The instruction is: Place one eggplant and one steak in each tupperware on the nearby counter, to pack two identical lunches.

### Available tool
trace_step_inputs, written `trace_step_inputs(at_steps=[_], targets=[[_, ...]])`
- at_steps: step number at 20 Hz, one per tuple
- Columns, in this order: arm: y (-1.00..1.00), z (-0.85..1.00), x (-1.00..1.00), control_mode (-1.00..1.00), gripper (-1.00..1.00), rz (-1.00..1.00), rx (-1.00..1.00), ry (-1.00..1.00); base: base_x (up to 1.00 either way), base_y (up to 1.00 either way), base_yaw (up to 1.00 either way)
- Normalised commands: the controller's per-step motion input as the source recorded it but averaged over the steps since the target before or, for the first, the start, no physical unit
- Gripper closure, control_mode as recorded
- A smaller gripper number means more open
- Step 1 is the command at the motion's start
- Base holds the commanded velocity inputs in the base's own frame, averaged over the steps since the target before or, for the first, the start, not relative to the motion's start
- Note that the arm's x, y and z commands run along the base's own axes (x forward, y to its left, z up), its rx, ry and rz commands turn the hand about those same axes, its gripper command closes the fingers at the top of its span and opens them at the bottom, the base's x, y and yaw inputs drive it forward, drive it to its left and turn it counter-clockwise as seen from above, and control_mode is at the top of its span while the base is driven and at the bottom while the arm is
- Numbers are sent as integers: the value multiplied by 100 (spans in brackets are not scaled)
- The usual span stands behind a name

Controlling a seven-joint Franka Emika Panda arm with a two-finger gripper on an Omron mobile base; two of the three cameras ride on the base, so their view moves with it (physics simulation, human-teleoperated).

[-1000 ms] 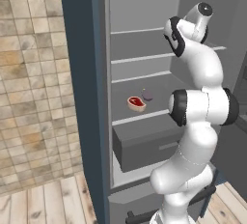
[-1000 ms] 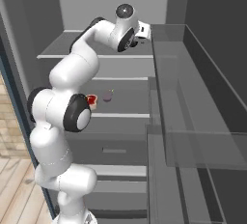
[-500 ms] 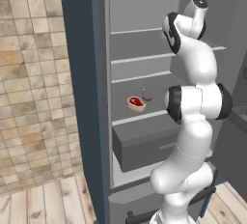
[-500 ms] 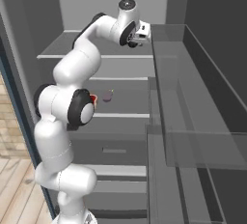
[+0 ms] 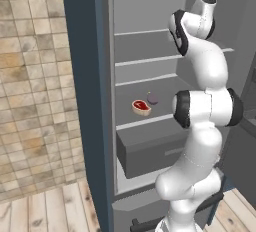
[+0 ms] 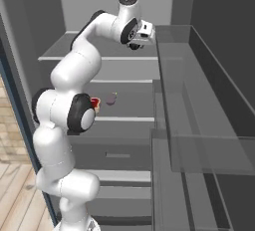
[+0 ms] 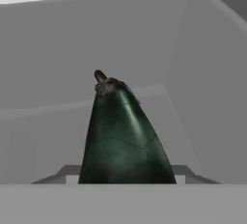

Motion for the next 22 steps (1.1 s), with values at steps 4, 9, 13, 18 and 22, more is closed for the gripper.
trace_step_inputs(at_steps=[4,9,13,18,22], targets=[[34,-69,-99,-100,100,0,-3,-17,0,0,0],[51,-50,-100,-100,100,0,-4,-21,0,0,0],[9,-13,-100,-100,100,-5,0,-3,0,0,0],[0,-8,-100,-100,100,-3,0,-2,0,0,0],[0,0,-100,-100,100,-2,0,0,0,0,0]])
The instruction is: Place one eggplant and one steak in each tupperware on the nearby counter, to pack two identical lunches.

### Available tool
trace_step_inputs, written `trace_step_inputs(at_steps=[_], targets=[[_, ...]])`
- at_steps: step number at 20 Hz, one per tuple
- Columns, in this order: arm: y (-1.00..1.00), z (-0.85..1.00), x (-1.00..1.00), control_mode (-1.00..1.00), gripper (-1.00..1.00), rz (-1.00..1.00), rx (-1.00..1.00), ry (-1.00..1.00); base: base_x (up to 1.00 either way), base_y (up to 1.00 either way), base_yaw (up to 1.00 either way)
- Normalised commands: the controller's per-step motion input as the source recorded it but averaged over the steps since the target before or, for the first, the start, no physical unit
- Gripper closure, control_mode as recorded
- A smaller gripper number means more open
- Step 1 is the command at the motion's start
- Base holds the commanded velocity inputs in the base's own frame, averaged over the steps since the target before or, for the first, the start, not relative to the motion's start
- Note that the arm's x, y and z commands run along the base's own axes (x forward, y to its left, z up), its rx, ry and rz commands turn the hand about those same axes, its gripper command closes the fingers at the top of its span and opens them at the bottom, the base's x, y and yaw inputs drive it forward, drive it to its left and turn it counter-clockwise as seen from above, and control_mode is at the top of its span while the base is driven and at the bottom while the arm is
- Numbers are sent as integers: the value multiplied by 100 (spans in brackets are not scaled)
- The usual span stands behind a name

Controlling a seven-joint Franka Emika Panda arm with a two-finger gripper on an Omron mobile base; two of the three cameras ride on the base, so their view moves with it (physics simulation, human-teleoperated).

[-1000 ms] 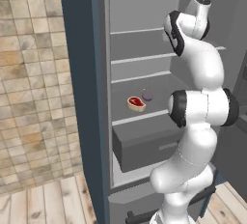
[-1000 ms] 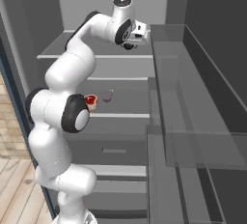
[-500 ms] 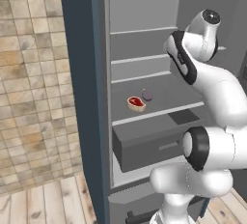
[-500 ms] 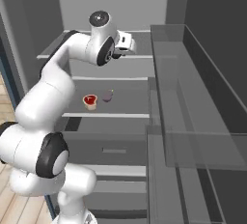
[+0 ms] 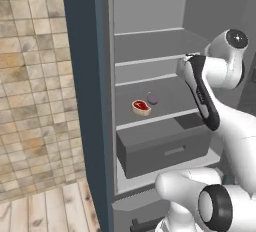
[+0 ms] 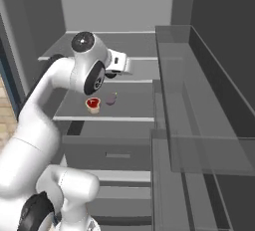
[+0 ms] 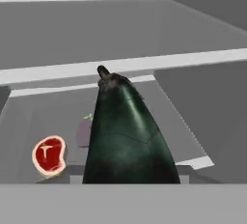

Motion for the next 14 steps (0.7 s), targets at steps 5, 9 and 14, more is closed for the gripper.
trace_step_inputs(at_steps=[5,9,14], targets=[[0,0,-100,-100,100,0,0,0,0,0,0],[0,0,-98,-100,100,0,0,0,0,0,0],[10,-2,-98,-100,100,0,-4,0,0,0,0]])
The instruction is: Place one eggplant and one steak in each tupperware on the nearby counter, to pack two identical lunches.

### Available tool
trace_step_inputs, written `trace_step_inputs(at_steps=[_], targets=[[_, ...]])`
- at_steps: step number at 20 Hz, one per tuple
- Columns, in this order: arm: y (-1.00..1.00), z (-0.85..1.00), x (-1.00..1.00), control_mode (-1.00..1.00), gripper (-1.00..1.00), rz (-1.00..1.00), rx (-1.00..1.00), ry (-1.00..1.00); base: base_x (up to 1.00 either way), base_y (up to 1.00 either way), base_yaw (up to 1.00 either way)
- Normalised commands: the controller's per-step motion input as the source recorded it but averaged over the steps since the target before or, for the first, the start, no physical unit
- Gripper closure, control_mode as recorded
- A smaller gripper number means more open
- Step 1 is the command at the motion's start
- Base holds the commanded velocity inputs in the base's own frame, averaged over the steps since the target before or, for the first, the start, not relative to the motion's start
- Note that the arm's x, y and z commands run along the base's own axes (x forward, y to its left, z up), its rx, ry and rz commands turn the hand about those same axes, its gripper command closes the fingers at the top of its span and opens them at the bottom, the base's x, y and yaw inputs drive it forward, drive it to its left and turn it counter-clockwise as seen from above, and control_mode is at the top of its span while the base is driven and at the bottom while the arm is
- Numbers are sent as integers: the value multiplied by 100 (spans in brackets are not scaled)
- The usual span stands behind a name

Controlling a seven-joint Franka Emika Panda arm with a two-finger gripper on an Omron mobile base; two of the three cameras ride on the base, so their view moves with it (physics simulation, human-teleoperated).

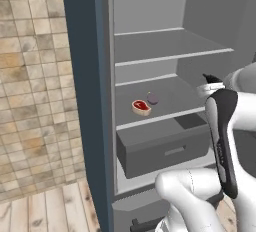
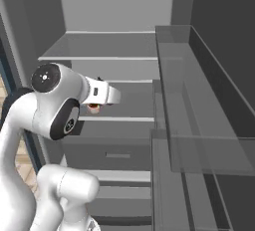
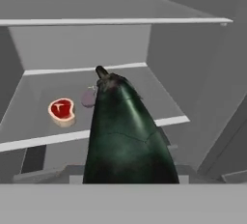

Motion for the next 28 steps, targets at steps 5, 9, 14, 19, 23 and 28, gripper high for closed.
trace_step_inputs(at_steps=[5,9,14,19,23,28], targets=[[17,-11,-81,-100,100,0,-5,0,0,0,0],[0,0,0,100,100,0,0,0,-86,11,0],[0,0,0,100,100,0,0,0,-92,10,-2],[0,0,0,100,100,0,0,0,-98,1,-15],[0,0,0,100,100,0,0,0,-100,4,-28],[0,0,0,100,100,0,0,0,-95,0,-22]])
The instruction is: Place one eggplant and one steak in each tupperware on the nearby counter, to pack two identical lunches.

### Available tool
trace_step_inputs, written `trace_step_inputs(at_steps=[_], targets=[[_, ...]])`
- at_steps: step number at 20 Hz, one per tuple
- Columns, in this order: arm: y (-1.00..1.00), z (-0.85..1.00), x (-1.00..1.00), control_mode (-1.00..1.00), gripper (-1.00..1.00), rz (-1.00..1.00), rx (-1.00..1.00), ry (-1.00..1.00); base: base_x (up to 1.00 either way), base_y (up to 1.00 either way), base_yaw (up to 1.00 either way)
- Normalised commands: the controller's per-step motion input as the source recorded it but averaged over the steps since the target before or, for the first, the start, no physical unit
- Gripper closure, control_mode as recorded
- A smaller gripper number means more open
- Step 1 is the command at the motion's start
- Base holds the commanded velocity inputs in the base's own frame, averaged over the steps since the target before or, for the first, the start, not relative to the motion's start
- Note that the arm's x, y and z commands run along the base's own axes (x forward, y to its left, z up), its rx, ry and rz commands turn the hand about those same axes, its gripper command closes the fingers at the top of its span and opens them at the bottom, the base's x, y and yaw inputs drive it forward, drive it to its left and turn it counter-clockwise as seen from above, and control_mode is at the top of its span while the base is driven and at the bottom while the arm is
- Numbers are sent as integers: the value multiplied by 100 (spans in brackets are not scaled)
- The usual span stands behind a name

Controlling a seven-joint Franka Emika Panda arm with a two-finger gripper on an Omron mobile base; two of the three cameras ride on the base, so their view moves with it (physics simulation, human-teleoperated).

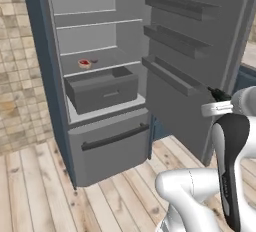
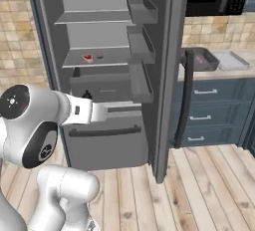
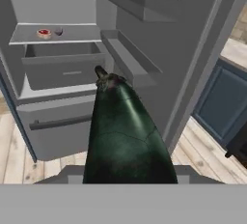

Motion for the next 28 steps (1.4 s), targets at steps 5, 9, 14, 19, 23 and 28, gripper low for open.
trace_step_inputs(at_steps=[5,9,14,19,23,28], targets=[[0,0,0,100,100,0,0,0,-73,9,-10],[0,0,0,100,100,0,0,0,-55,1,-5],[0,0,0,100,100,0,0,0,-16,-26,-5],[0,0,0,100,100,0,0,0,0,-54,-6],[0,0,0,100,100,0,0,0,-27,-54,-3],[0,0,0,100,100,0,0,0,-24,-56,-4]])
